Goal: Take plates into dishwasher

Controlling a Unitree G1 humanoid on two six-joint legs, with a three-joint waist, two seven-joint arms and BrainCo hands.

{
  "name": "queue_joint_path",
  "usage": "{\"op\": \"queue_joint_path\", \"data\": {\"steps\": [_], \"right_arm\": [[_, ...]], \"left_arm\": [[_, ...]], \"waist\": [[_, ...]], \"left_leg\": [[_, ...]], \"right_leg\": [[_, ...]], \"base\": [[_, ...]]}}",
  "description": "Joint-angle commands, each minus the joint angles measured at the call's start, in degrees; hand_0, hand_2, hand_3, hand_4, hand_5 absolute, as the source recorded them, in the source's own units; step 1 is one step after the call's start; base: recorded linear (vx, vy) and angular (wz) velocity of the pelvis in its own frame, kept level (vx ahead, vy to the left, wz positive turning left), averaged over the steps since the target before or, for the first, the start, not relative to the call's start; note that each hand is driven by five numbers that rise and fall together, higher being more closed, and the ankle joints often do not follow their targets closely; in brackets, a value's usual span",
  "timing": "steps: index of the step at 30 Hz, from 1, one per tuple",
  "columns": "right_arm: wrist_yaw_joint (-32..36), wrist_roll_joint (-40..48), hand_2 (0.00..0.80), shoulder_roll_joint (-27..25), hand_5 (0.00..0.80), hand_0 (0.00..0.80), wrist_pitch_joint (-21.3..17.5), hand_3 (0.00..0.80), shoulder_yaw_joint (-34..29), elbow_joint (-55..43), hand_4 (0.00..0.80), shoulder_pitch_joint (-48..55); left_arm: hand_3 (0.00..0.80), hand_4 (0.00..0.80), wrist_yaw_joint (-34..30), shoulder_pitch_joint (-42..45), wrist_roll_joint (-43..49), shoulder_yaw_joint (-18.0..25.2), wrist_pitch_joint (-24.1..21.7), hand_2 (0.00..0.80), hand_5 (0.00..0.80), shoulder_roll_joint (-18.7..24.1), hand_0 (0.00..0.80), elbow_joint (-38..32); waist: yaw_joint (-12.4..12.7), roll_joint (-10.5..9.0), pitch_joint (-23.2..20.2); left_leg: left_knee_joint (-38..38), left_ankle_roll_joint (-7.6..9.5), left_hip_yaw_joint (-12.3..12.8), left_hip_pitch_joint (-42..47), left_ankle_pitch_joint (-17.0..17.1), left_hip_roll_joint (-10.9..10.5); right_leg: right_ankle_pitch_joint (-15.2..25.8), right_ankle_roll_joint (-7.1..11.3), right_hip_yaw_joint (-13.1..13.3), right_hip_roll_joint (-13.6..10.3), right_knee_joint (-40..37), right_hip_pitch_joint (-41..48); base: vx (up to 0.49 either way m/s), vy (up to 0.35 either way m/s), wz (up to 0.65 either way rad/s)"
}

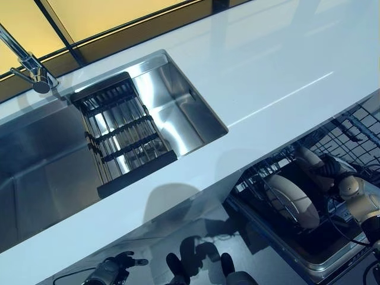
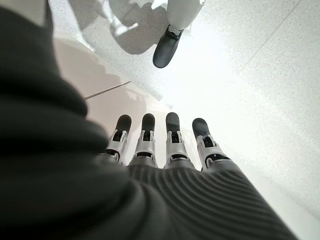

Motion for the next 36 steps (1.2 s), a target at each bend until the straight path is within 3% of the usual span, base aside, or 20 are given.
{"op": "queue_joint_path", "data": {"steps": [1, 2, 3, 4, 15, 29, 36], "right_arm": [[0.5, 0.3, 0.800, 3.0, 0.800, 0.800, 1.4, 0.800, 2.6, 5.0, 0.800, 2.2], [0.6, 0.5, 0.800, 3.0, 0.800, 0.800, 1.6, 0.800, 2.5, 5.1, 0.800, 2.3], [1.0, 0.5, 0.455, 3.0, 0.455, 0.455, 2.1, 0.455, 2.4, 5.1, 0.455, 2.3], [1.0, 0.5, 0.000, 3.0, 0.000, 0.000, 2.5, 0.000, 2.2, 4.9, 0.000, 2.4], [2.0, -0.6, 0.000, -0.3, 0.000, 0.000, 8.5, 0.000, -3.2, -2.2, 0.000, 6.4], [5.5, -3.8, 0.000, -4.8, 0.000, 0.000, 9.7, 0.000, -12.5, -11.1, 0.000, 13.9], [7.1, -3.2, 0.000, -9.7, 0.000, 0.000, 9.7, 0.000, -18.7, -14.2, 0.000, 17.8]], "left_arm": [[0.000, 0.000, -0.5, -3.0, -0.8, 0.1, -0.1, 0.000, 0.000, -0.1, 0.000, 3.1], [0.000, 0.000, -0.5, -3.1, -0.8, 0.1, -0.1, 0.000, 0.000, -0.1, 0.000, 3.2], [0.000, 0.000, -0.5, -3.1, -0.8, 0.2, -0.1, 0.000, 0.000, -0.1, 0.000, 3.3], [0.000, 0.000, -0.5, -3.1, -0.7, 0.3, -0.1, 0.000, 0.000, 0.0, 0.000, 3.3], [0.000, 0.000, -0.7, -2.3, 0.5, 2.7, -0.1, 0.000, 0.000, 0.9, 0.000, 3.5], [0.000, 0.000, 0.4, 0.1, 3.0, 6.2, 0.1, 0.000, 0.000, 1.1, 0.000, 4.7], [0.000, 0.000, 0.7, 1.6, 3.9, 7.5, 0.4, 0.000, 0.000, 1.0, 0.000, 5.5]], "waist": [[2.2, 1.92, -0.7], [2.2, 1.87, -0.7], [2.1, 1.77, -0.7], [2.1, 1.67, -0.8], [0.9, -1.06, -1.2], [-0.7, -5.80, -3.8], [-1.7, -7.68, -6.2]], "left_leg": [[0.0, -0.59, -0.6, 5.7, -9.5, -1.5], [0.0, -0.56, -0.7, 5.7, -9.5, -1.5], [0.0, -0.58, -0.8, 5.7, -9.5, -1.5], [0.0, -0.59, -0.8, 5.7, -9.5, -1.5], [0.0, -0.39, 0.1, 6.3, -9.9, -1.1], [0.0, 0.27, 2.0, 8.0, -11.3, -0.5], [0.0, 0.51, 3.3, 9.5, -12.1, -0.3]], "right_leg": [[3.9, 2.27, 0.4, 2.9, 0.5, -8.3], [4.0, 2.28, 0.5, 3.0, 0.5, -8.2], [3.9, 2.30, 0.5, 3.0, 0.5, -8.2], [4.0, 2.30, 0.5, 3.0, 0.4, -8.2], [4.5, 2.61, 1.2, 3.3, 0.5, -8.0], [5.3, 3.42, 2.9, 3.9, -0.4, -6.7], [5.4, 3.79, 3.8, 4.2, -0.8, -5.5]], "base": [[0.000, 0.000, 0.00], [0.000, 0.000, 0.00], [0.000, 0.000, 0.00], [0.000, 0.000, 0.00], [0.000, 0.000, 0.00], [0.030, 0.017, -0.01], [0.057, 0.034, -0.05]]}}
